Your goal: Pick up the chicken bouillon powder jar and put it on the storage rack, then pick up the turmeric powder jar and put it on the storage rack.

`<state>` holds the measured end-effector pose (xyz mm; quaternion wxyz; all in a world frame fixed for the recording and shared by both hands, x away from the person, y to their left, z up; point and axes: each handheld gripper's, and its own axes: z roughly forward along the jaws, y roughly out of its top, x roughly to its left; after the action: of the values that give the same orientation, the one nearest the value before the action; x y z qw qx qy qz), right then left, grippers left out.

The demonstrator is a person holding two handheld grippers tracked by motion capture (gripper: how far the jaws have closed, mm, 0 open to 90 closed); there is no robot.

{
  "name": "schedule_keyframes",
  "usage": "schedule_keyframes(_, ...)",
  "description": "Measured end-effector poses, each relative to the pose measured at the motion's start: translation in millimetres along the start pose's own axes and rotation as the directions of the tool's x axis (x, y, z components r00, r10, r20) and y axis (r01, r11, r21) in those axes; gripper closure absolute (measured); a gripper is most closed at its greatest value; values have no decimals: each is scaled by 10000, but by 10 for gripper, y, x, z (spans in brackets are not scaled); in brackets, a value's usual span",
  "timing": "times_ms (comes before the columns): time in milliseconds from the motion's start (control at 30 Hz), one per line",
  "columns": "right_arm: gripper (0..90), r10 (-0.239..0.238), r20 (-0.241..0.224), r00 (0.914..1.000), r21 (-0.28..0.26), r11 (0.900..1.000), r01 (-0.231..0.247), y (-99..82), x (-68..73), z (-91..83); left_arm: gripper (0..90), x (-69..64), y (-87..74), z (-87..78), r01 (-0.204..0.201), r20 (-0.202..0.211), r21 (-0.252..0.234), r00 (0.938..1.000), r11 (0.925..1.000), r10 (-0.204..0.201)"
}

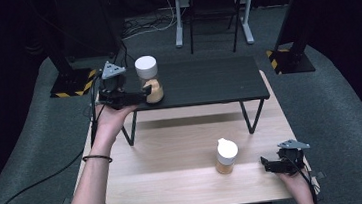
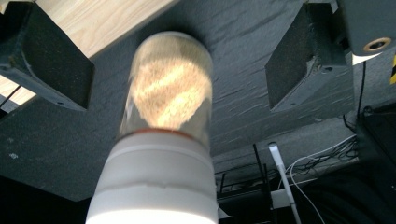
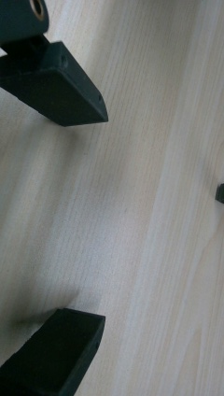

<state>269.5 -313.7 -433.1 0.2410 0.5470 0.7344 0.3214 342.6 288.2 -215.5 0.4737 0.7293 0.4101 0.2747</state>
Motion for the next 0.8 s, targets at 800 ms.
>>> schedule_keyframes(800, 33, 14, 13, 10000, 1, 10000, -14, -2, 5, -2, 78, 53, -424, -233, 50, -90, -101, 9999, 9999, -51)
